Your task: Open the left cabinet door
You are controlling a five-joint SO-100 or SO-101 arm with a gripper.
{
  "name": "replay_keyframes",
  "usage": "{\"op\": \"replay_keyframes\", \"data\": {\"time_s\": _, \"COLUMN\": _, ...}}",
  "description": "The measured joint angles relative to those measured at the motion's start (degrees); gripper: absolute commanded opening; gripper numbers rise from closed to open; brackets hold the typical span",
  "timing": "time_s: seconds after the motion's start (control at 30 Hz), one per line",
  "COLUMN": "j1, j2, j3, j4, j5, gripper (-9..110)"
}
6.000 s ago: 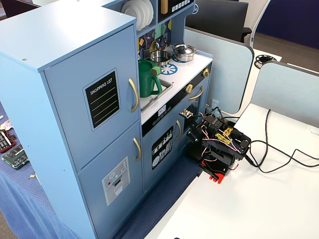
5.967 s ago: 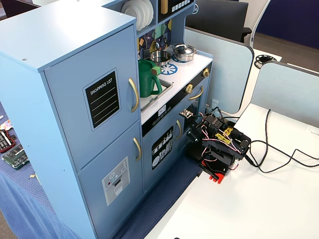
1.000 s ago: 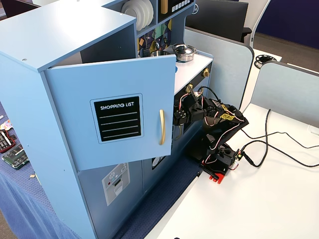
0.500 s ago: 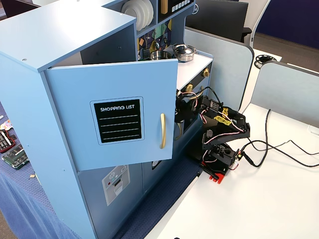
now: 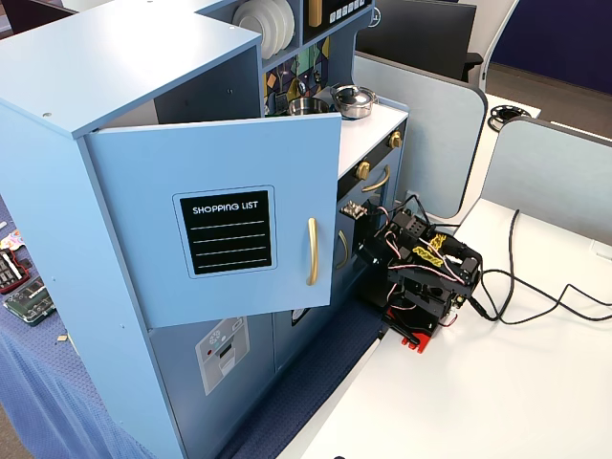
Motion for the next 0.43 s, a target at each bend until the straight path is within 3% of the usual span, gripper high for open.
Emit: {"op": "replay_keyframes", "data": {"time_s": 0.43, "j1": 1.6, "j2": 6.4, "j3": 7.5, "j4": 1.4, "j5": 5.6, "gripper": 0}}
